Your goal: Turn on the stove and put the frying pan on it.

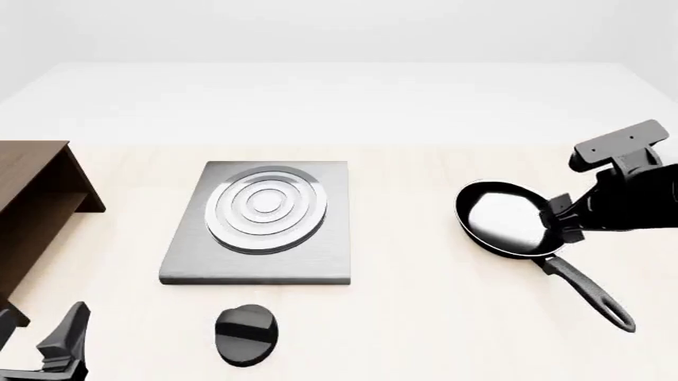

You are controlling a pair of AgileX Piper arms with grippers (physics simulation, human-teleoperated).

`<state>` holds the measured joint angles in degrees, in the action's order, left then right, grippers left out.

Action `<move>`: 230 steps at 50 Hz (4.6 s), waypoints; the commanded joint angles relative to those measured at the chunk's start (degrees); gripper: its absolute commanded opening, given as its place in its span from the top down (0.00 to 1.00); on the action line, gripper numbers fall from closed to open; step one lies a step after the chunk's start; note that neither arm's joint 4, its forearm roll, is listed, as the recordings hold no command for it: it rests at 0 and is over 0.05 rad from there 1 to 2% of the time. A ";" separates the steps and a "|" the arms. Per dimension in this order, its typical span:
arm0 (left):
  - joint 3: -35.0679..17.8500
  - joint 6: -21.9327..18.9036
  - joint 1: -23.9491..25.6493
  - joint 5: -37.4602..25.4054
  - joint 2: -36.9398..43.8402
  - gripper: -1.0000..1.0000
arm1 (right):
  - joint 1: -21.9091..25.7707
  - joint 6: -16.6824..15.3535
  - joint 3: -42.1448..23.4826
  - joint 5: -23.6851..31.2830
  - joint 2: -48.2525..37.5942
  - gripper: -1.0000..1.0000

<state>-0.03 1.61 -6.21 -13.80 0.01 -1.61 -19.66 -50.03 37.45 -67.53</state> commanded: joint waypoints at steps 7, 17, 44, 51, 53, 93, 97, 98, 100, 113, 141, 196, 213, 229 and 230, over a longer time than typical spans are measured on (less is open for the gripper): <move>0.00 -0.12 -0.06 0.20 0.00 0.00 | -4.31 -3.79 -2.25 -2.09 -7.95 0.00; 0.00 -0.09 -0.05 0.19 0.00 0.00 | -6.75 -6.23 -0.97 -5.82 -12.69 0.00; 0.00 -0.35 -0.07 0.40 0.00 0.00 | -8.05 -5.35 4.80 -13.54 -18.80 0.00; 0.00 -0.37 -0.09 0.42 0.00 0.00 | -7.78 -4.89 5.71 -15.20 -20.20 0.00; 0.00 -0.44 -0.04 0.46 0.00 0.00 | -7.80 -4.74 6.13 -15.81 -20.79 0.00; 0.00 -0.39 -0.05 0.48 0.00 0.00 | -10.64 -5.11 8.77 -19.94 -26.00 0.00; 0.00 -0.40 -0.04 0.49 0.00 0.00 | -10.62 -4.84 9.06 -20.17 -26.25 0.00; 0.00 -0.40 -0.04 0.49 0.00 0.00 | -11.03 -5.19 8.97 -20.29 -26.48 0.00; 0.00 -0.41 -0.06 0.48 0.00 0.00 | -10.98 -4.97 9.07 -20.48 -26.74 0.00; 0.00 -0.40 -0.07 0.57 0.00 0.00 | -11.26 -4.64 9.41 -21.28 -28.14 0.00; 0.00 -0.51 0.08 0.64 0.00 0.00 | -5.36 -0.30 7.60 -12.00 -16.68 1.00; -0.01 -1.72 0.92 1.56 0.00 0.00 | 21.05 5.27 -13.39 16.82 -12.05 1.00; -0.01 -1.84 0.95 1.58 0.00 0.00 | 27.21 5.81 -22.06 18.30 -18.96 1.00; -0.02 -1.79 1.22 1.79 0.00 0.00 | 29.78 5.38 -29.59 19.72 -25.32 1.00; -0.02 -1.77 1.21 1.82 0.00 0.00 | 30.10 5.35 -30.13 19.95 -25.83 1.00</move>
<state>-0.05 -0.20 -5.13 -12.13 0.01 26.44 -14.87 -75.04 56.66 -90.24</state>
